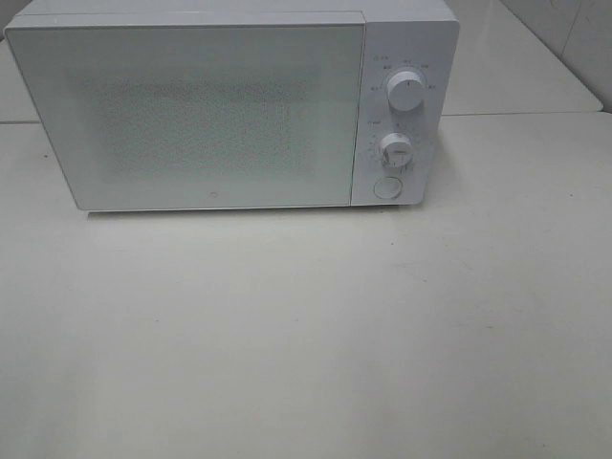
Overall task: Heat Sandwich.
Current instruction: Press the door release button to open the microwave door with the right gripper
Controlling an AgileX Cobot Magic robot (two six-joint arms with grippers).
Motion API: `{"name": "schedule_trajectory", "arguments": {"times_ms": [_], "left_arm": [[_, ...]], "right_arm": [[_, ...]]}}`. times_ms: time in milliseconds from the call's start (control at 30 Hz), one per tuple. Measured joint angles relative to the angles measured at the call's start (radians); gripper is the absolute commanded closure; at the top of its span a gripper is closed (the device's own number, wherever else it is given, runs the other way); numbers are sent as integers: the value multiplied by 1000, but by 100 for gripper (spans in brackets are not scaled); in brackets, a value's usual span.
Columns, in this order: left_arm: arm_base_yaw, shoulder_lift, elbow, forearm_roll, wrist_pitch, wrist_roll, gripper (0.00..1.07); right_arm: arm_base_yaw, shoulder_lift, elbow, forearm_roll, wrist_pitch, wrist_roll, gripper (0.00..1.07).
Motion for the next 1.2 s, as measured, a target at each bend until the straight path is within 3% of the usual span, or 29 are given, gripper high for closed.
{"name": "schedule_trajectory", "arguments": {"times_ms": [600, 1200], "left_arm": [[0, 0, 0, 0, 0, 0, 5], [0, 0, 0, 0, 0, 0, 5]], "right_arm": [[0, 5, -17, 15, -95, 0, 32], [0, 354, 35, 34, -566, 0, 32]]}}
